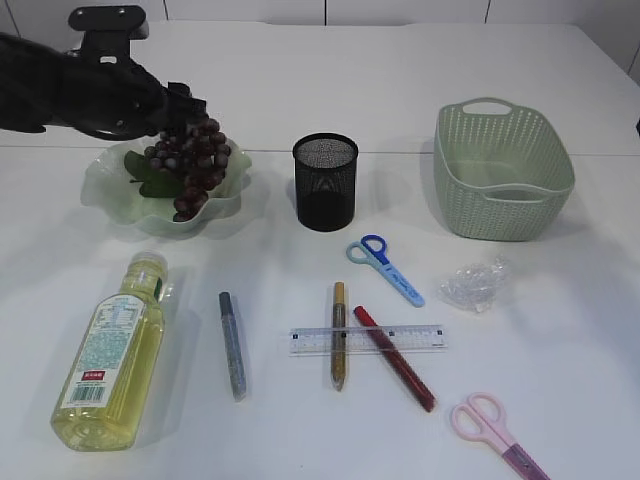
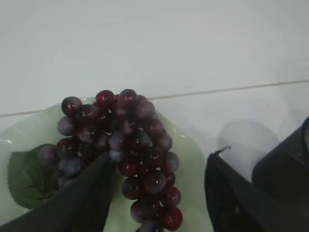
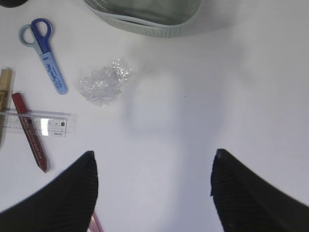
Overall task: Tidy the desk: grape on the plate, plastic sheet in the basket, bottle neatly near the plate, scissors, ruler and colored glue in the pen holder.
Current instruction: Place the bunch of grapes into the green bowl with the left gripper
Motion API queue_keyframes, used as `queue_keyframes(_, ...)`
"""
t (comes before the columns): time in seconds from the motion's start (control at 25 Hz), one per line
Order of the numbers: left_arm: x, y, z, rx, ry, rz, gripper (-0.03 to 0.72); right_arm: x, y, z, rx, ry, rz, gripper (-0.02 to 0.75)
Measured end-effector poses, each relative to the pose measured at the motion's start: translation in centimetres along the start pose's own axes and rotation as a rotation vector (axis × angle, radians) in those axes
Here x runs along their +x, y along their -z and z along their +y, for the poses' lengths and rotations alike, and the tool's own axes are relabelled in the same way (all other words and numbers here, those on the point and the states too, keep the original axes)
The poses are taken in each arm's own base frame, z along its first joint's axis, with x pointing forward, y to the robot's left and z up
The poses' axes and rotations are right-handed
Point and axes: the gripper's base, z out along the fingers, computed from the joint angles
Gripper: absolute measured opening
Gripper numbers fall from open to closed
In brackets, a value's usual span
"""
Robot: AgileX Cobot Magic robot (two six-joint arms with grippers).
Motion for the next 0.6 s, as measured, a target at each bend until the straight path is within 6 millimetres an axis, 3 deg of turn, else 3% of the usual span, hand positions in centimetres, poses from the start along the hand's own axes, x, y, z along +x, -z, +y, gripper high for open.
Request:
queue_keyframes(0.4,-0.3,1.5,-1.8,0.190,-0.305,0.063,0.449,0.1,0.0,0.0,-0.002,-0.007,0.013,0.565)
queue_keyframes(0.6,0.2,2.9,-2.6,0.297,-0.374,0.172,0.449,0.2,0.0,0.0,-0.004,-0.016,0.025,0.565)
